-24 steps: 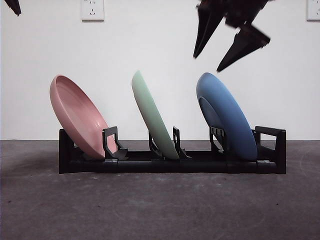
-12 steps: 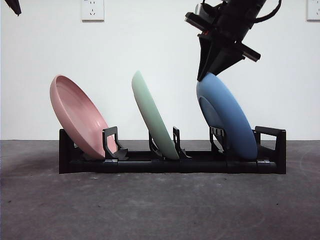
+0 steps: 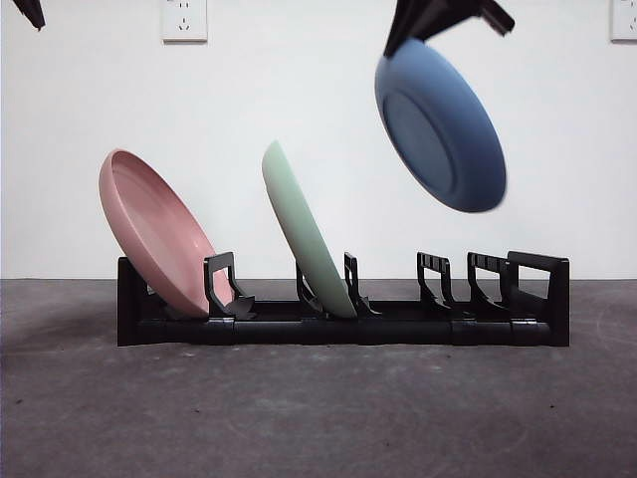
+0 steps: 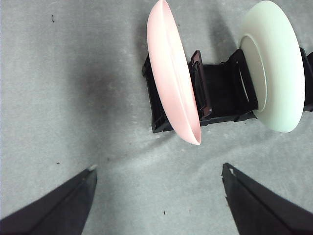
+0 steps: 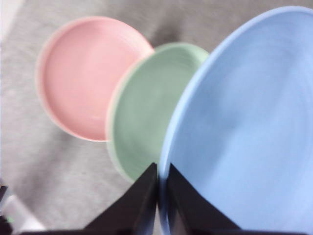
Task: Place the plate
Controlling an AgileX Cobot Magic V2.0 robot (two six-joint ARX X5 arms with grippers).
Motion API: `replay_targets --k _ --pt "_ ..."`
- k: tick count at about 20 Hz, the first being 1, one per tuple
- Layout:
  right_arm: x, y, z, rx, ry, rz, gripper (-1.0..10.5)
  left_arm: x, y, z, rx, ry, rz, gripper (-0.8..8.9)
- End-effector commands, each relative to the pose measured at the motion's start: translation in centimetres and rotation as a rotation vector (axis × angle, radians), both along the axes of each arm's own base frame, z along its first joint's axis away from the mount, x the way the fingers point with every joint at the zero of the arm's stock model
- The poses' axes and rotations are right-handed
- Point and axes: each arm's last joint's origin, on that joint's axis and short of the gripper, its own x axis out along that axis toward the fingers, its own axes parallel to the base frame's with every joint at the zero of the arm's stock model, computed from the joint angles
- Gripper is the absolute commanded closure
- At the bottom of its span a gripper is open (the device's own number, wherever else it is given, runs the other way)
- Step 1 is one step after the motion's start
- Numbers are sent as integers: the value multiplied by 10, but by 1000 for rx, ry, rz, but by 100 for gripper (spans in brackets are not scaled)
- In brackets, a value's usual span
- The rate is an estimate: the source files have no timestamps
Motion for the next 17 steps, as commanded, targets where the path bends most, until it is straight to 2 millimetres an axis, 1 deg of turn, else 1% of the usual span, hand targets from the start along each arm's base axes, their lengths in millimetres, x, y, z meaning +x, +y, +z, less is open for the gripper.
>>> replay_targets --k 1,3,5,7,8,11,13,15,17 --pt "-17 4 20 3 -85 72 928 1 -1 7 3 -35 -17 406" --pt "-35 7 27 -35 -110 141 928 1 -1 7 3 -35 -17 406" --pt "-54 9 32 -63 -129 156 928 1 -1 7 3 -36 -17 406" --pt "-76 8 32 -70 -189 163 928 1 -1 7 3 -36 -17 406" --pt "-88 8 27 -66 -225 171 928 1 -1 7 2 -36 -16 406" --pt "-136 5 9 -53 -353 193 928 1 -1 7 3 -37 -17 406" --pt "-168 1 -1 -37 -408 203 928 2 -1 7 4 -38 -19 406" --pt "-194 -3 -7 -72 -455 202 928 2 -1 8 4 -46 -18 406" --pt "-216 -3 -14 -135 -509 198 928 2 -1 8 3 -51 -18 406"
